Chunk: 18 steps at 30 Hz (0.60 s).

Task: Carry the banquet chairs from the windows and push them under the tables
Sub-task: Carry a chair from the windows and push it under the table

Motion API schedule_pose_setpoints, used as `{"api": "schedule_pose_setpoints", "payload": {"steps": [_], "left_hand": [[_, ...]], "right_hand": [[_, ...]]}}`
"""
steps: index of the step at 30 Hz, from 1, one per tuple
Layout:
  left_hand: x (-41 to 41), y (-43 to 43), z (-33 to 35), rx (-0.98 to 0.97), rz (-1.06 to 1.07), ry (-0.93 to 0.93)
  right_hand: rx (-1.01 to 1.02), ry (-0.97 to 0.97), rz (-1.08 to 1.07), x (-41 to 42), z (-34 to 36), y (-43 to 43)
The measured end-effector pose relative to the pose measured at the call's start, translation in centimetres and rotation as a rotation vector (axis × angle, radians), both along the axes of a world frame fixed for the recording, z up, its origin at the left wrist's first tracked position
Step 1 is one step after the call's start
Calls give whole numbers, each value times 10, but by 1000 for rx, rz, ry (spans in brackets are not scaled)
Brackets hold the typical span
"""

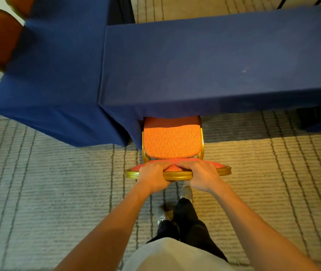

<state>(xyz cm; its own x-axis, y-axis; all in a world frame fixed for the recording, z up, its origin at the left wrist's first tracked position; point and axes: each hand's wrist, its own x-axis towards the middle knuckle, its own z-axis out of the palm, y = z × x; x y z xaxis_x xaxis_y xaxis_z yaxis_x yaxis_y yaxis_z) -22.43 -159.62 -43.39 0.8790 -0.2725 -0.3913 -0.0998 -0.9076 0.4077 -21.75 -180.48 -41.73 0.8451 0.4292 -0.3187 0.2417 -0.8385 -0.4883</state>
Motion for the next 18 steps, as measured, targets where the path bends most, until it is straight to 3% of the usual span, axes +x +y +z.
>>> {"api": "schedule_pose_setpoints", "payload": {"steps": [6, 11, 15, 18], "left_hand": [[-11, -1, -4, -33, 52, -96], [-38, 0, -10, -199, 177, -234], [-55, 3, -19, -315, 243, -283], [-69, 2, -13, -486, 381, -230]], "right_hand": [[-18, -14, -59, -9, -1, 2], [-37, -49, -89, -26, -4, 10], [92, -118, -207, -50, -9, 9], [320, -113, -340, -74, -1, 9]]}}
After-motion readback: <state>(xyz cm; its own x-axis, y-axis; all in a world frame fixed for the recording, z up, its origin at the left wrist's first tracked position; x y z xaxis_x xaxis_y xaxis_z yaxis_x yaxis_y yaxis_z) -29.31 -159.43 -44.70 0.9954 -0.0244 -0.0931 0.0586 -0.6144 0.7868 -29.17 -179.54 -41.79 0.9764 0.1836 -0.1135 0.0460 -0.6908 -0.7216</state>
